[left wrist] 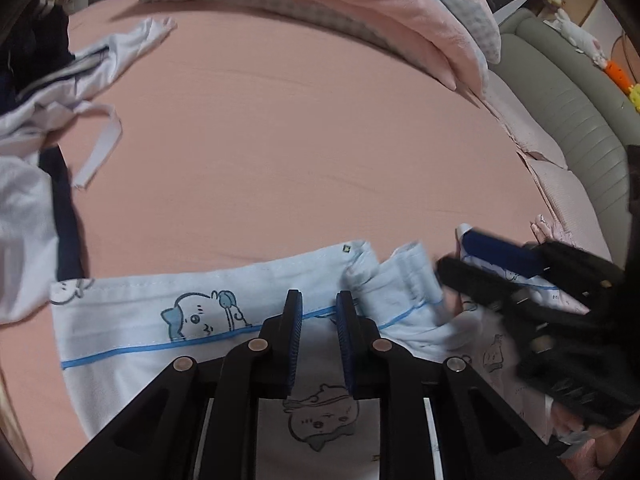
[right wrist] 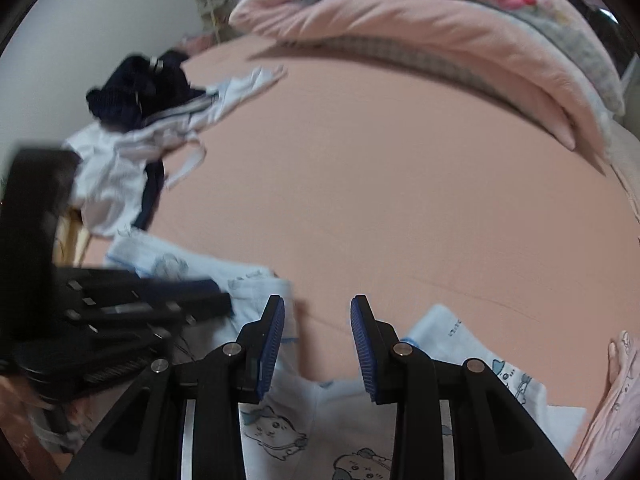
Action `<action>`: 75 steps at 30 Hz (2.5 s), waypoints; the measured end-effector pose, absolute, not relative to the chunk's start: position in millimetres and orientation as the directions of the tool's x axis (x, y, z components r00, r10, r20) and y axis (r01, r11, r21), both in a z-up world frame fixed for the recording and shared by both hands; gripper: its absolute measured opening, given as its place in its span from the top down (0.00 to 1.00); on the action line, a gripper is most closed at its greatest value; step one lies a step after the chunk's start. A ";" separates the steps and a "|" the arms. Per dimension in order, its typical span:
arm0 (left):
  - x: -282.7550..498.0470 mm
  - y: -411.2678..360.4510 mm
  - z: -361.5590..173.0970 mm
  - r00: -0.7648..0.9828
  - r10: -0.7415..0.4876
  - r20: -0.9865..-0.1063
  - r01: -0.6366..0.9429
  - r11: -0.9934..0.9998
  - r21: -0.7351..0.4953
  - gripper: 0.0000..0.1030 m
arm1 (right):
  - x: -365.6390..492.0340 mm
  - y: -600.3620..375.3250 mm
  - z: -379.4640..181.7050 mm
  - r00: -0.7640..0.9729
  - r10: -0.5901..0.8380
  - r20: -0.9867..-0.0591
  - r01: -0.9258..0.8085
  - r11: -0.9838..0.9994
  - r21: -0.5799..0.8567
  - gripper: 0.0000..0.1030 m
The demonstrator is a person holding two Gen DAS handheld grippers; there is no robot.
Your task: Fold clothes
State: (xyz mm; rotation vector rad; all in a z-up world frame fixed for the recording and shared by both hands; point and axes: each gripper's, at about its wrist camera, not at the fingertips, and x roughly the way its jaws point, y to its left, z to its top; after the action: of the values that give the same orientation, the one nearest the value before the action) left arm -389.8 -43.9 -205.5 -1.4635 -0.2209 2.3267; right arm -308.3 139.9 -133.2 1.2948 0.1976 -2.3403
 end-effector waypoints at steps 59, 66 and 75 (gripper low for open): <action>-224.0 -58.6 -137.3 -0.258 0.305 -0.917 -0.252 -0.937 -0.241 0.64 | -186.1 245.1 -91.2 -0.484 -0.296 -0.823 0.246 -0.949 0.197 0.61; -144.4 -58.5 -182.1 -0.210 0.144 -0.967 -0.107 -0.987 -0.123 0.64 | -92.8 264.0 -169.3 -0.346 -0.280 -0.895 0.181 -0.956 0.230 0.61; -100.0 -97.6 -181.2 -0.291 0.367 -0.883 0.034 -0.919 -0.393 0.64 | -59.7 289.5 -166.3 -0.429 -0.159 -0.889 0.064 -0.987 0.145 0.50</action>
State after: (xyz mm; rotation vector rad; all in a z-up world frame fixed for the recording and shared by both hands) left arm -100.0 -97.6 -181.2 -1.7255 -0.5047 2.3125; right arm -59.7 289.5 -166.3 1.5989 -0.1344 -2.5456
